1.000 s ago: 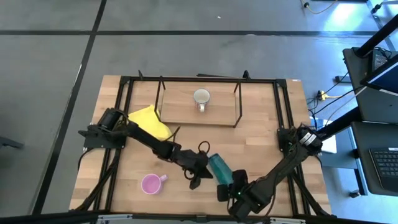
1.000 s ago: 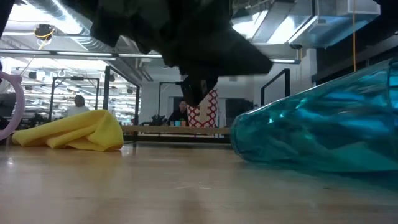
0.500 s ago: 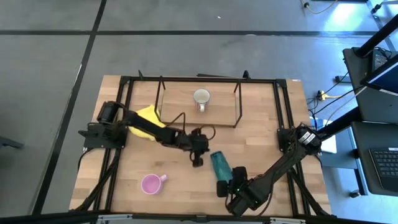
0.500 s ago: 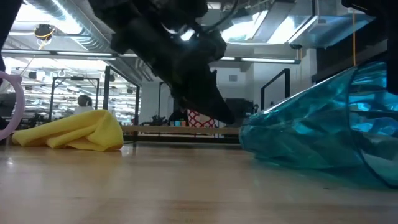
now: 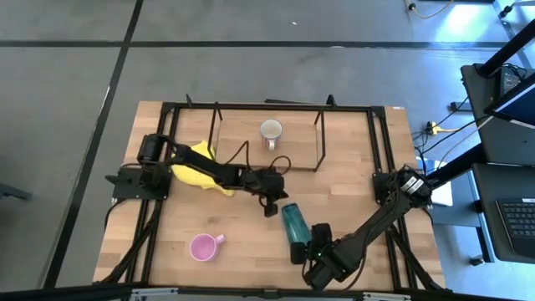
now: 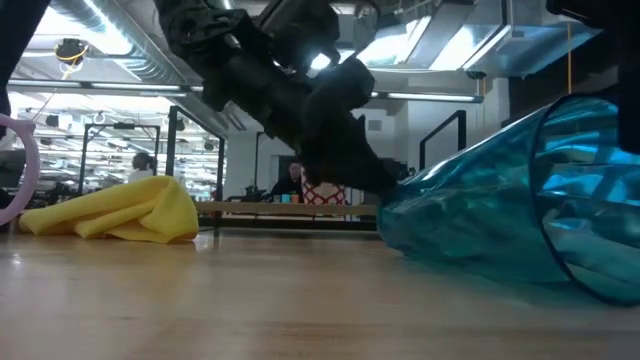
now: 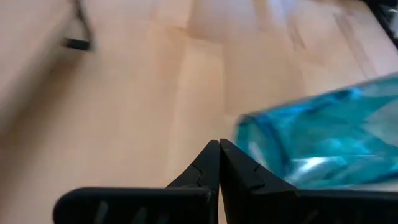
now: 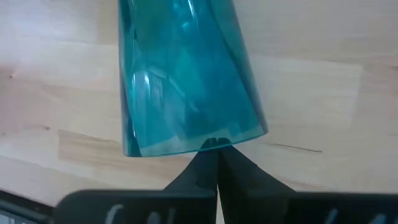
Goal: Stack small to large cups/mugs on shelf
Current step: Put the blue cup on the shelf
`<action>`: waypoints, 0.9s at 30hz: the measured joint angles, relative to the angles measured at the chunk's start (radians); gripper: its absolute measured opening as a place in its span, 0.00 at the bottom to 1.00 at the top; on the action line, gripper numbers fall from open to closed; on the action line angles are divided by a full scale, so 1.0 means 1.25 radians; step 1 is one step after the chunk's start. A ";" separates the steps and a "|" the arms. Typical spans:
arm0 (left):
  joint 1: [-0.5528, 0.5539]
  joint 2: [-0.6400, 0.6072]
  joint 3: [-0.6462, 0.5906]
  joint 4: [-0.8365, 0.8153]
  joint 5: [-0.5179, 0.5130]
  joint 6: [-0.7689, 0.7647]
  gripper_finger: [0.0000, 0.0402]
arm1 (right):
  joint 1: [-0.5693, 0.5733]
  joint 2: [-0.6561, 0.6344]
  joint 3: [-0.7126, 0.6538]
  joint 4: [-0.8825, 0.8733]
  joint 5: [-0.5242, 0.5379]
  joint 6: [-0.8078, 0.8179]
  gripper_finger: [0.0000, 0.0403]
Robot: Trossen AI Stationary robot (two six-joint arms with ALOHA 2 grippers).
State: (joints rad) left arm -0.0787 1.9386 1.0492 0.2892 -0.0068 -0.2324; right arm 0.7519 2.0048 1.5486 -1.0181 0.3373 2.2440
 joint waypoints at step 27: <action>-0.168 0.018 0.002 0.006 0.005 -0.121 0.00 | -0.020 -0.117 0.000 -0.171 0.112 -0.002 0.01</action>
State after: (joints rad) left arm -0.2881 1.9617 1.0523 0.2967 -0.0007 -0.3838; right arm 0.7272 1.8583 1.5482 -1.2320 0.4771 2.2416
